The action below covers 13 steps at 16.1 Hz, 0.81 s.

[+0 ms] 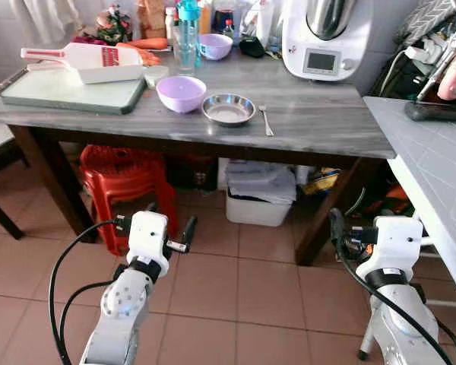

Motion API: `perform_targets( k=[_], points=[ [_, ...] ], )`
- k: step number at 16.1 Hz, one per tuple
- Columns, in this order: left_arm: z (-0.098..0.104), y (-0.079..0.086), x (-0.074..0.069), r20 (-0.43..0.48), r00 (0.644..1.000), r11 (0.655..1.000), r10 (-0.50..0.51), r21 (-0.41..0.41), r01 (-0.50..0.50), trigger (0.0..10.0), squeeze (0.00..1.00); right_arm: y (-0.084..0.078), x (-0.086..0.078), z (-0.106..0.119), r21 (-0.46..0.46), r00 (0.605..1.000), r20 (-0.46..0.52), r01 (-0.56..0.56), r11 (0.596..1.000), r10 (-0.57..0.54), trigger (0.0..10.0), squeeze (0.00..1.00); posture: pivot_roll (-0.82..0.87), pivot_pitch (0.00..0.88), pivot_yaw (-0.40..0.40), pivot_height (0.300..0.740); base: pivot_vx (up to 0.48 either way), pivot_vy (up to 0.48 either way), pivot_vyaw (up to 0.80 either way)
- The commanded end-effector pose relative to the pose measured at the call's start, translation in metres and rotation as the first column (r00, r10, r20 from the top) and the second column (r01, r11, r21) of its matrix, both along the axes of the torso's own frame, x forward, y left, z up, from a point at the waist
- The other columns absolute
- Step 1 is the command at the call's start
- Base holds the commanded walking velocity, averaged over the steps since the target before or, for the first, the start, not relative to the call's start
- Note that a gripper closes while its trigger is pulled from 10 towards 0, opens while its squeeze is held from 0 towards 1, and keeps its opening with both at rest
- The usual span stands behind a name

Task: Setting the table

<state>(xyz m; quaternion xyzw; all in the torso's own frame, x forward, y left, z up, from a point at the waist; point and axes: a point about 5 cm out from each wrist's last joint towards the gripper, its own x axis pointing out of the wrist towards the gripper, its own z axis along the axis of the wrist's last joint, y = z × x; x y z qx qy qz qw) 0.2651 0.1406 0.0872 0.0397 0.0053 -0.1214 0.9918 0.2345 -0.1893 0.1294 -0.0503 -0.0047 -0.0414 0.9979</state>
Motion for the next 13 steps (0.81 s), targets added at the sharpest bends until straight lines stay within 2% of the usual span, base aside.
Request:
perform_targets(
  k=[1,3,11,13],
  points=[
    [0.0014,-0.0015,0.0027,0.006,1.0,1.0,-0.016,0.009,0.016,10.0,0.0,-0.0004,0.0009,0.0017,-0.006,1.0,0.009,0.006,1.0,-0.006,10.0,0.0,-0.04,0.01,-0.022,0.74,0.0,0.0,0.0],
    [0.0025,-0.0033,0.0047,0.006,1.0,1.0,-0.029,0.012,0.029,10.0,0.0,0.0012,0.0004,0.0019,0.067,0.999,0.05,-0.009,0.998,0.006,10.0,0.0,-0.03,0.007,-0.014,0.74,0.0,0.0,0.0],
    [0.0025,-0.0055,0.0051,-0.002,0.999,0.999,-0.041,0.009,0.041,10.0,0.0,0.0001,0.0019,0.0027,0.046,0.998,0.051,-0.04,0.998,0.038,10.0,0.0,-0.03,0.009,-0.009,0.74,0.0,0.0,0.0],
    [0.003,-0.0064,0.0061,-0.002,0.999,0.999,-0.043,0.008,0.043,10.0,0.0,0.0007,0.0025,0.0016,0.048,0.998,0.047,-0.043,0.998,0.04,10.0,0.0,-0.03,0.008,-0.007,0.74,0.0,-0.292,0.0]
  ],
)
